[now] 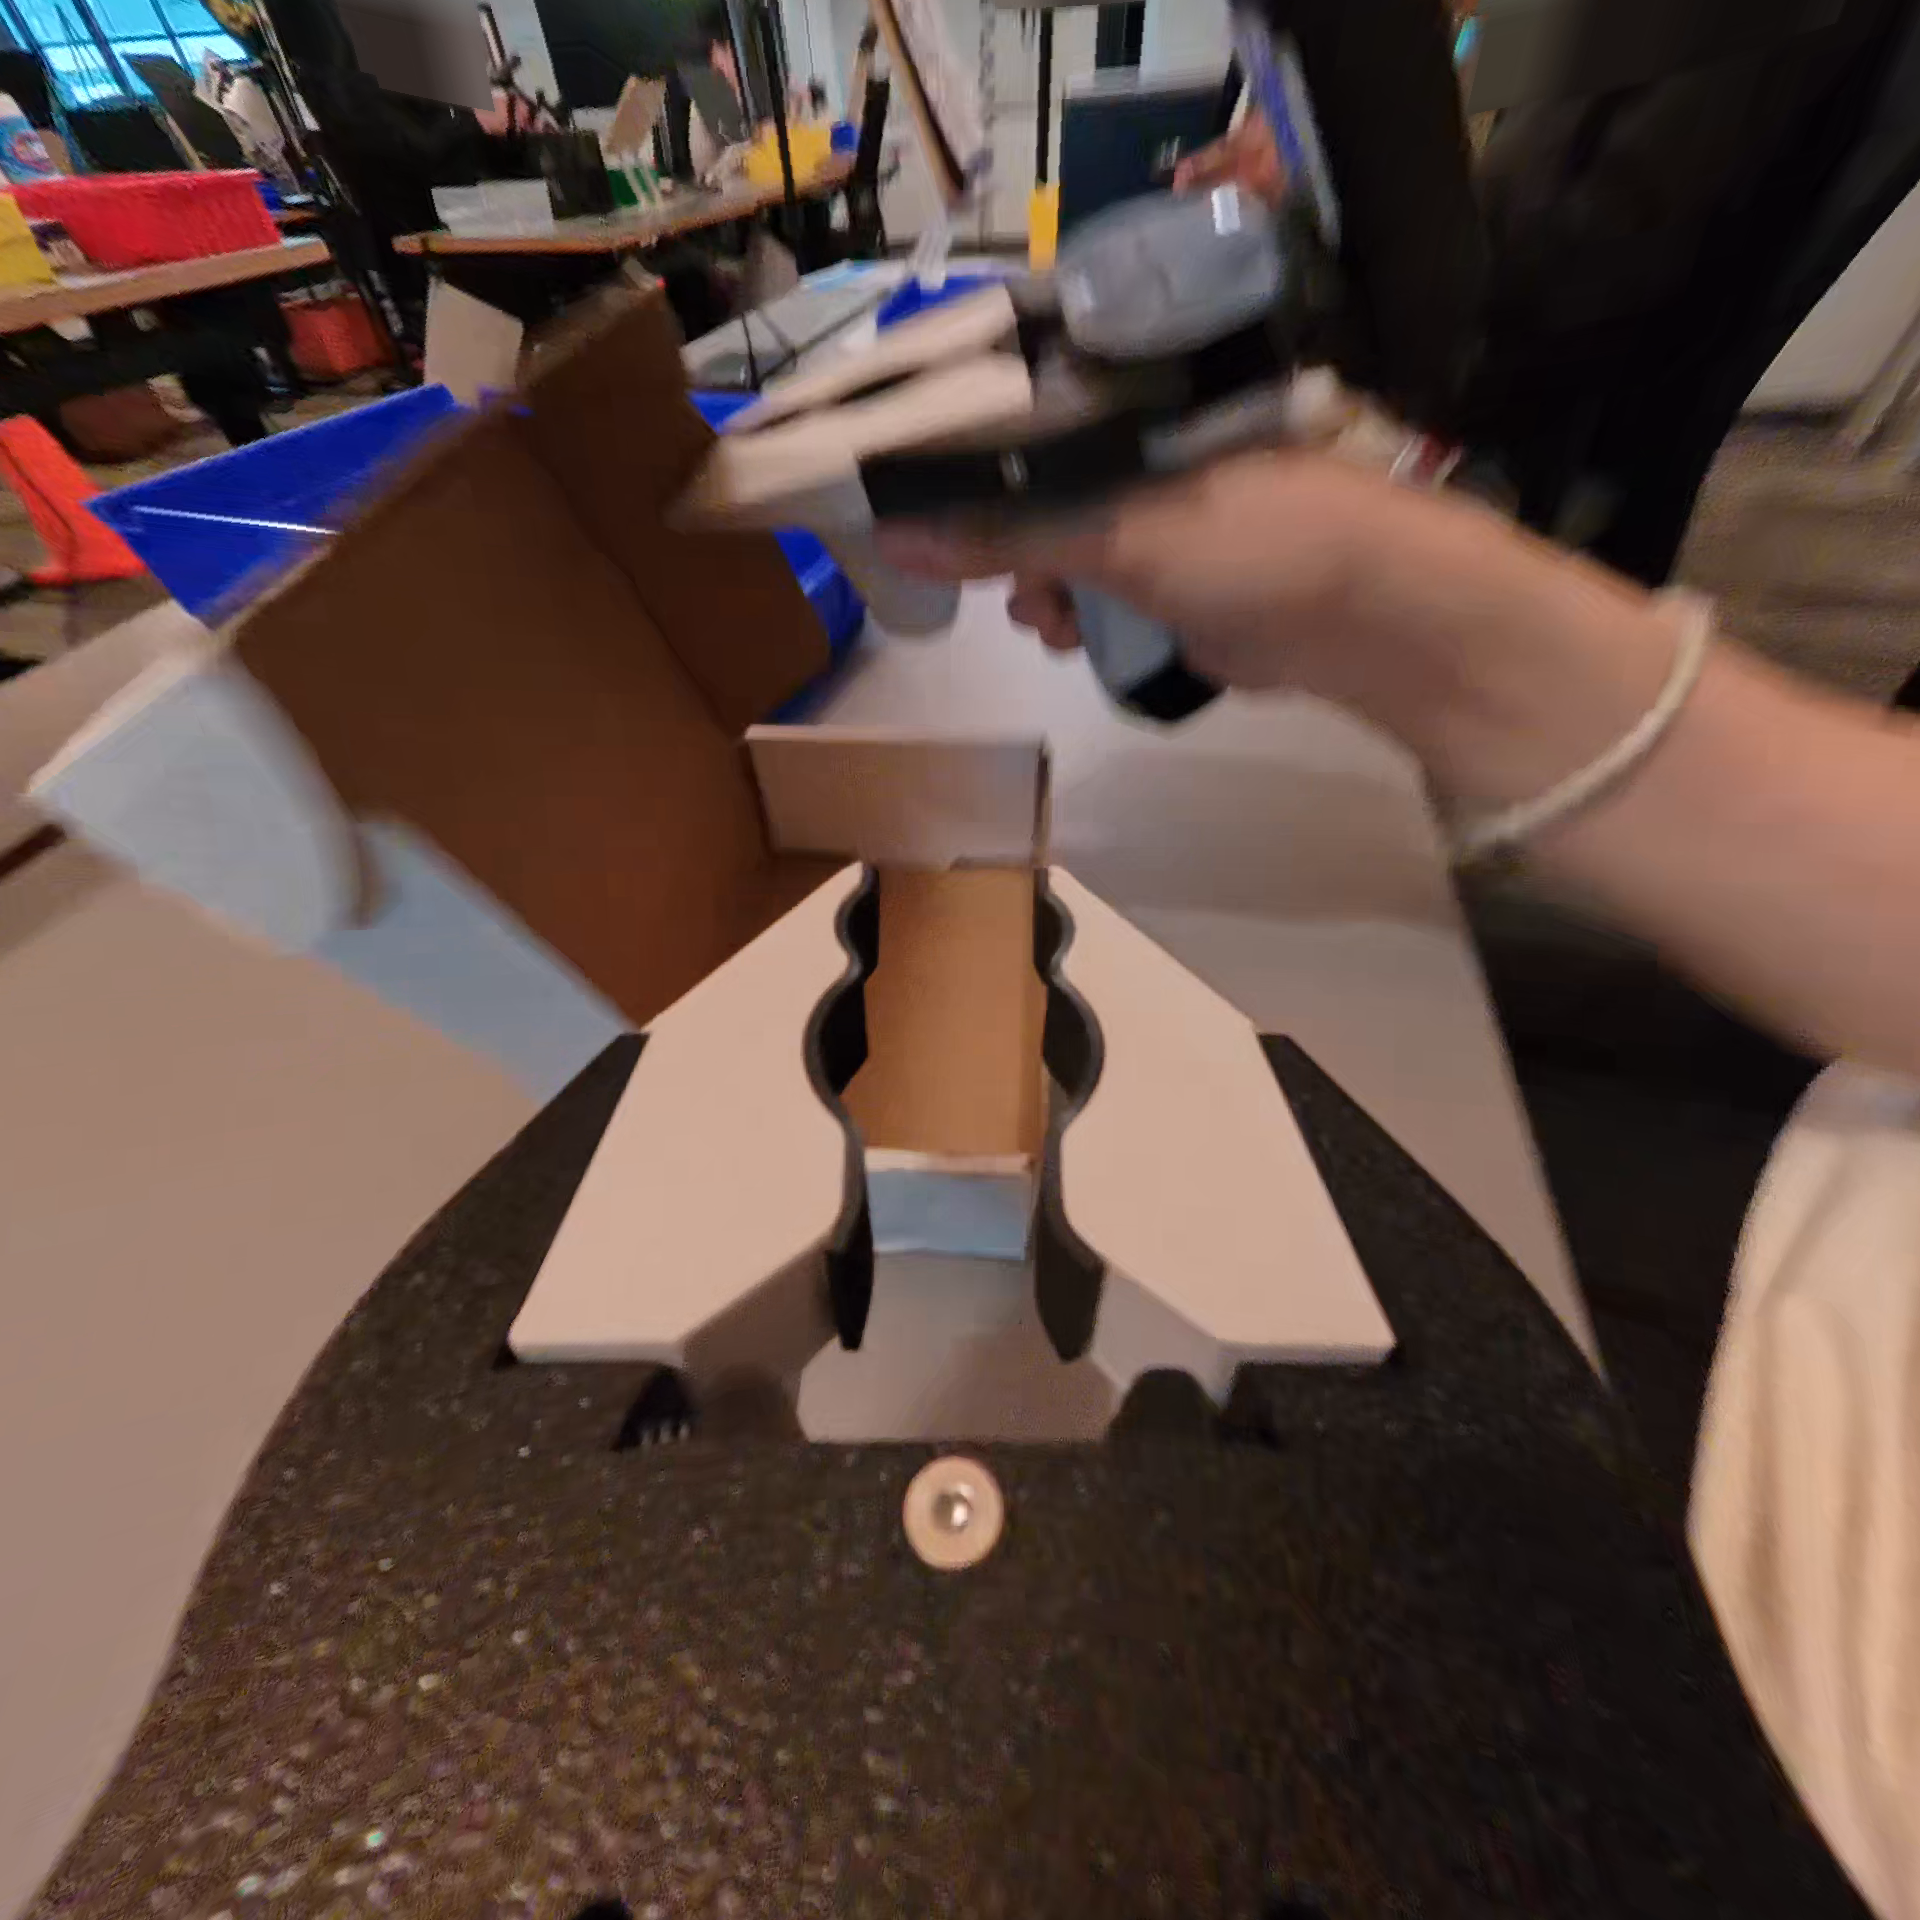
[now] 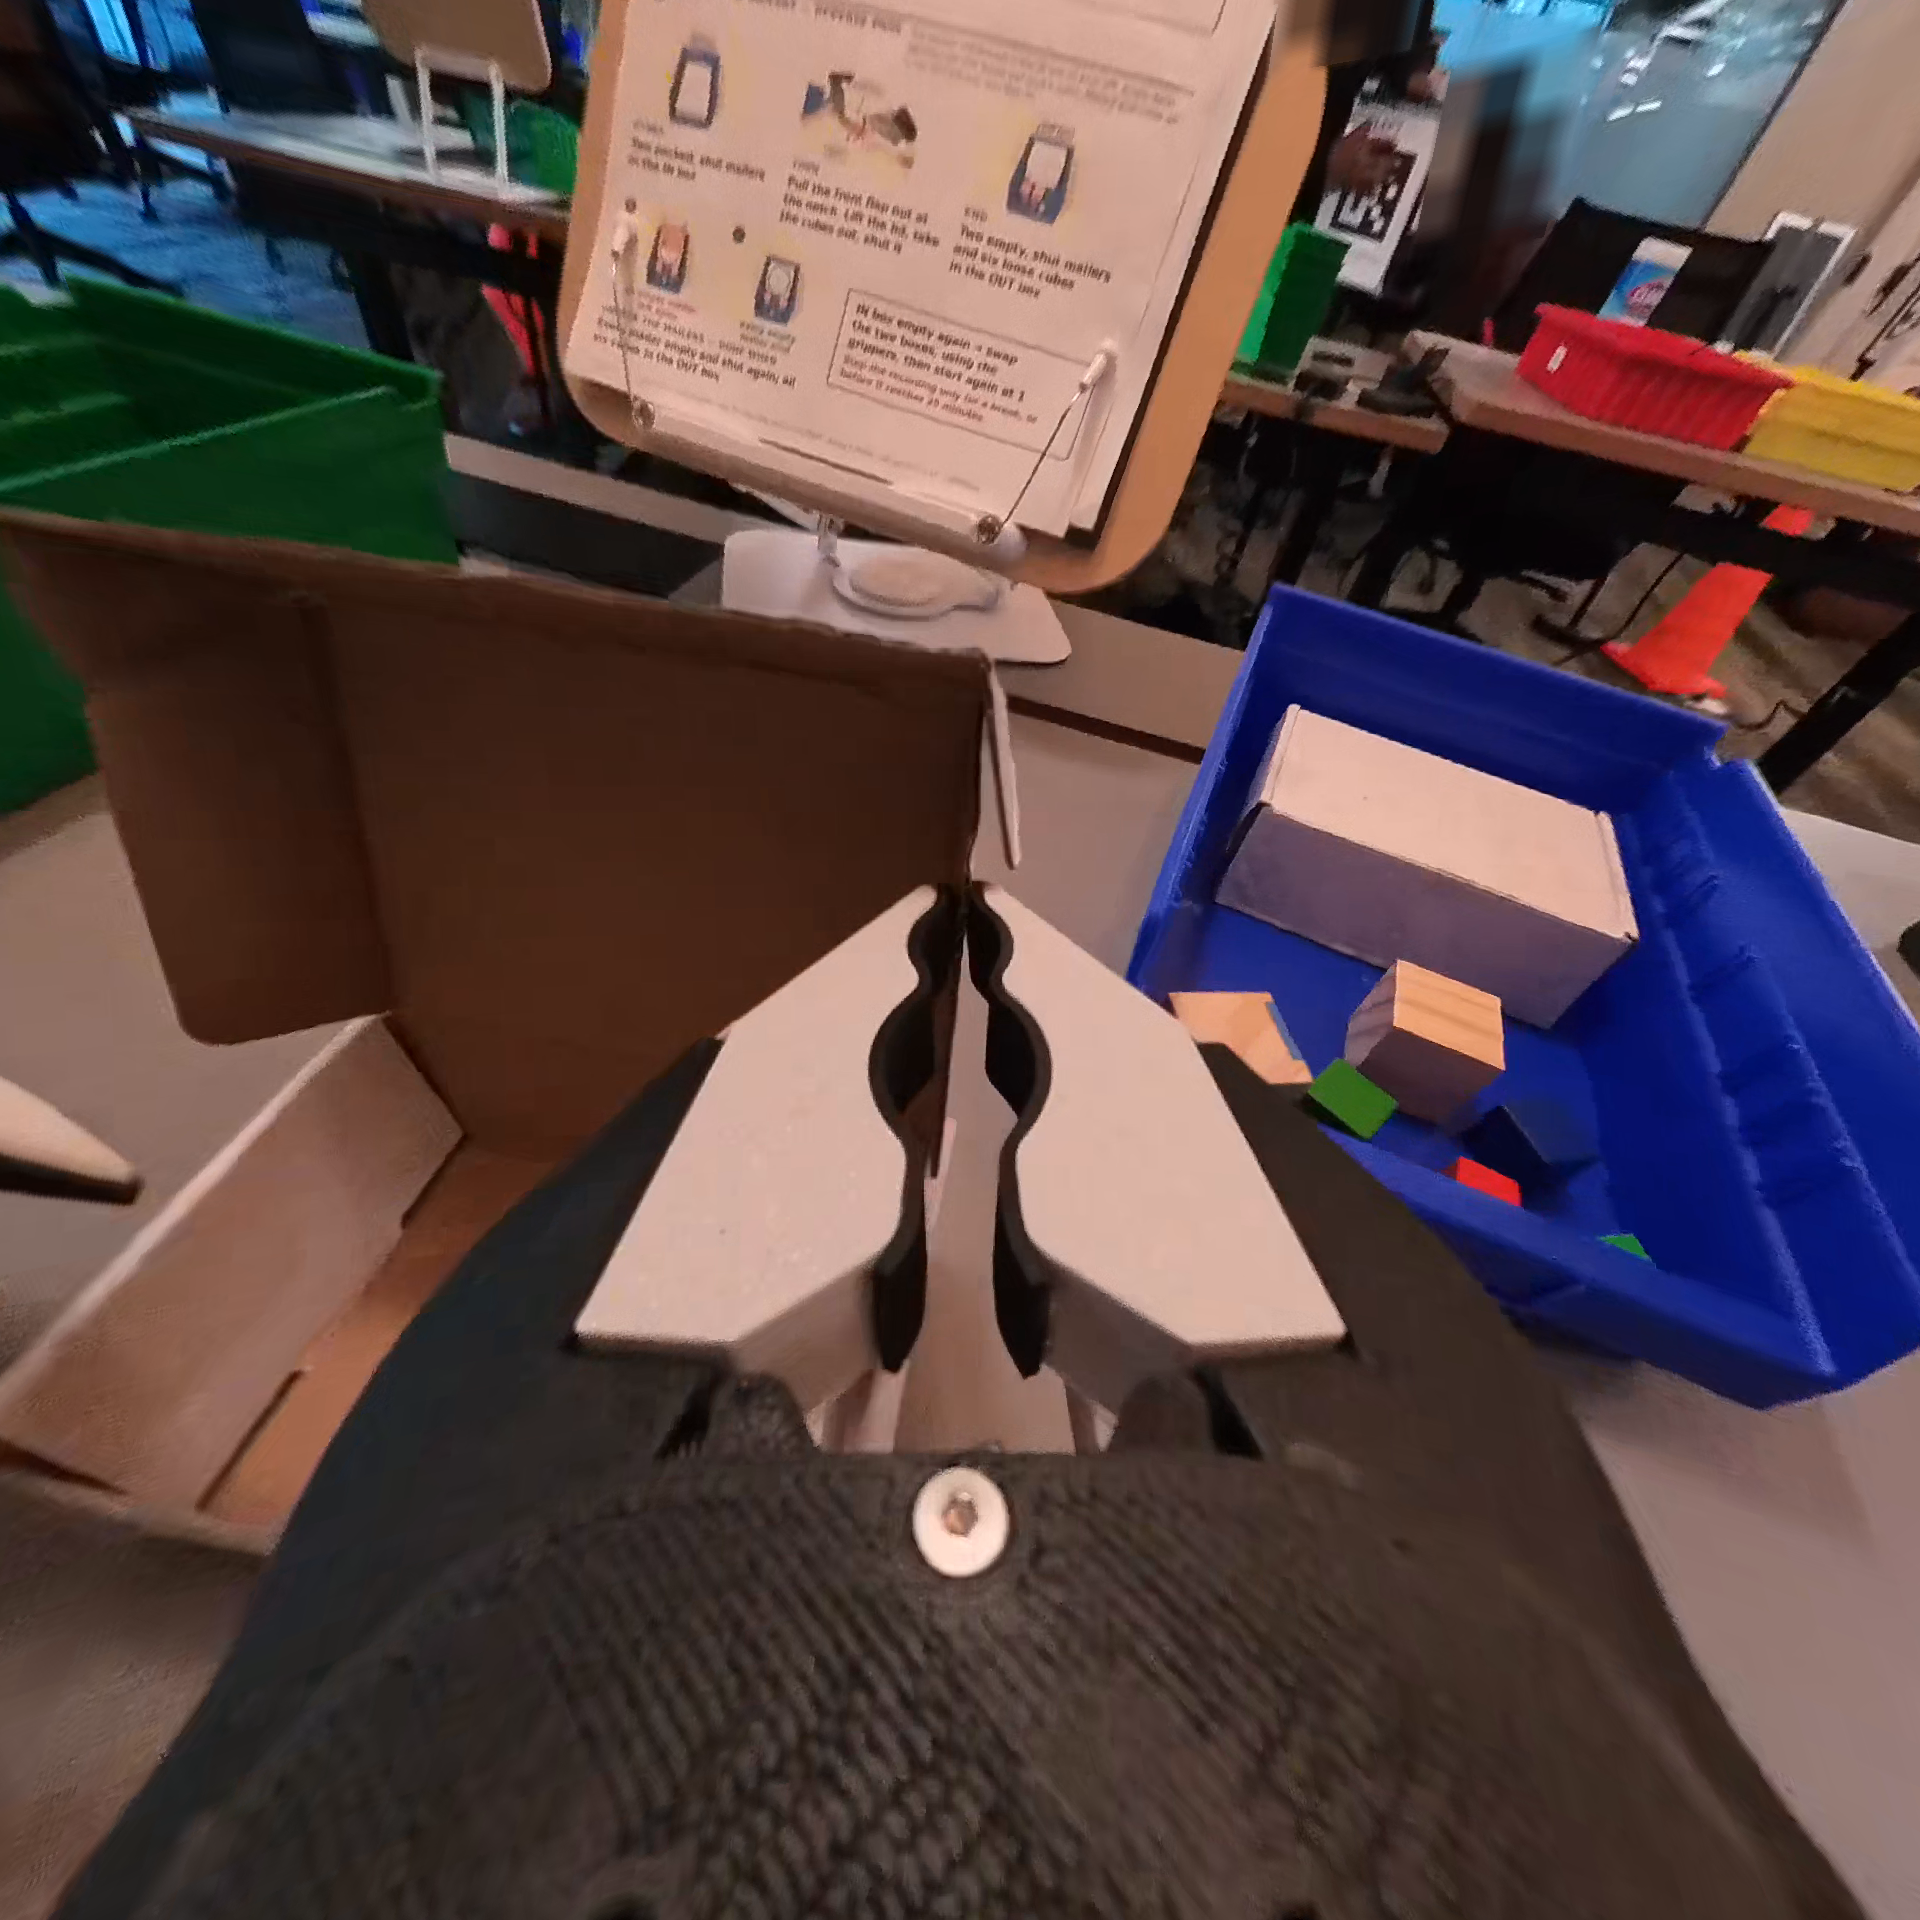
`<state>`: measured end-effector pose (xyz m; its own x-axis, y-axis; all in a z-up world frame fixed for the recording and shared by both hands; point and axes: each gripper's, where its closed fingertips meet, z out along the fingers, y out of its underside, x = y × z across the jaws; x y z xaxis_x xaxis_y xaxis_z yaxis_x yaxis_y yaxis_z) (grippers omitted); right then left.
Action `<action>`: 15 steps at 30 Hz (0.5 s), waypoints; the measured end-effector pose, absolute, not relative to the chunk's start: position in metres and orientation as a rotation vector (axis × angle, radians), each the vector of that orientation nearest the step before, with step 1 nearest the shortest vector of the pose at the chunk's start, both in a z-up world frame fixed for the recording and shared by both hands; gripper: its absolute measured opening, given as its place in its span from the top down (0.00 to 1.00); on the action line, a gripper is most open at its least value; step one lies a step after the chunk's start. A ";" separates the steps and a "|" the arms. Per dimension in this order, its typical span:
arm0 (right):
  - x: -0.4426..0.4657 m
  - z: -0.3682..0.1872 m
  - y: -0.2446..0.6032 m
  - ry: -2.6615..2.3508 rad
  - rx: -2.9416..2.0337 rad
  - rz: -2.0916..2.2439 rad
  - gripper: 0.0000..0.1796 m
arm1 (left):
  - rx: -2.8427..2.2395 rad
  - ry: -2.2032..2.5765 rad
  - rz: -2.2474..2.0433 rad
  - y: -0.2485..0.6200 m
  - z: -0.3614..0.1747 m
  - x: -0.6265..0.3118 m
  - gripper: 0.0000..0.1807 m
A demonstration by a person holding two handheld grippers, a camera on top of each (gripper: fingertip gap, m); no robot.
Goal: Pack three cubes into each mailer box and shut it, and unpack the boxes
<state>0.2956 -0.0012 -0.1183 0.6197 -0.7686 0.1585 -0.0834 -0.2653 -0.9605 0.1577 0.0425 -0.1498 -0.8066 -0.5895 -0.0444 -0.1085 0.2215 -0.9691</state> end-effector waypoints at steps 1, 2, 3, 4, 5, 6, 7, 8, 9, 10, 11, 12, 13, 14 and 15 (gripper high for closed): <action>0.291 -0.120 -0.002 0.712 -1.707 -0.778 1.00 | -0.701 2.068 -1.682 0.045 -0.141 0.157 0.85; 0.285 -0.124 -0.001 0.713 -1.694 -0.778 1.00 | -0.758 2.035 -1.732 0.049 -0.133 0.158 0.83; 0.281 -0.127 -0.001 0.713 -1.683 -0.789 1.00 | -0.794 2.011 -1.770 0.053 -0.127 0.159 0.82; 0.277 -0.129 -0.002 0.719 -1.677 -0.804 1.00 | -0.837 1.981 -1.769 0.059 -0.124 0.162 0.82; 0.274 -0.130 -0.003 0.727 -1.666 -0.823 1.00 | -0.914 1.927 -1.702 0.071 -0.124 0.170 0.84; 0.272 -0.131 -0.005 0.736 -1.664 -0.844 1.00 | -0.979 1.865 -1.608 0.084 -0.125 0.179 0.88; 0.269 -0.130 -0.007 0.742 -1.671 -0.864 1.00 | -1.015 1.810 -1.516 0.096 -0.126 0.185 0.88; 0.267 -0.130 -0.008 0.744 -1.680 -0.878 1.00 | -1.035 1.757 -1.431 0.107 -0.125 0.190 0.90; 0.264 -0.129 -0.007 0.736 -1.686 -0.892 1.00 | -1.040 1.702 -1.358 0.116 -0.123 0.193 0.91; 0.262 -0.127 -0.006 0.725 -1.685 -0.913 1.00 | -1.038 1.647 -1.295 0.123 -0.120 0.195 0.90; 0.261 -0.127 -0.006 0.724 -1.685 -0.935 0.99 | -1.036 1.593 -1.229 0.131 -0.117 0.198 0.90; 0.261 -0.128 -0.006 0.731 -1.686 -0.948 0.99 | -1.032 1.555 -1.168 0.136 -0.116 0.200 0.90; 0.259 -0.127 -0.005 0.733 -1.674 -0.950 0.99 | -1.030 1.539 -1.117 0.140 -0.117 0.202 0.89; 0.258 -0.127 -0.002 0.732 -1.667 -0.942 0.99 | -1.035 1.534 -1.078 0.141 -0.121 0.204 0.89; 0.256 -0.128 0.001 0.725 -1.677 -0.934 0.99 | -1.039 1.525 -1.055 0.143 -0.123 0.205 0.91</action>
<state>0.2556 0.0006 -0.1278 0.5146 -0.8258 0.2306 -0.0188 -0.2797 -0.9599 0.2053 0.1426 -0.1229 -0.1621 -0.9573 -0.2394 -0.1139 0.2592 -0.9591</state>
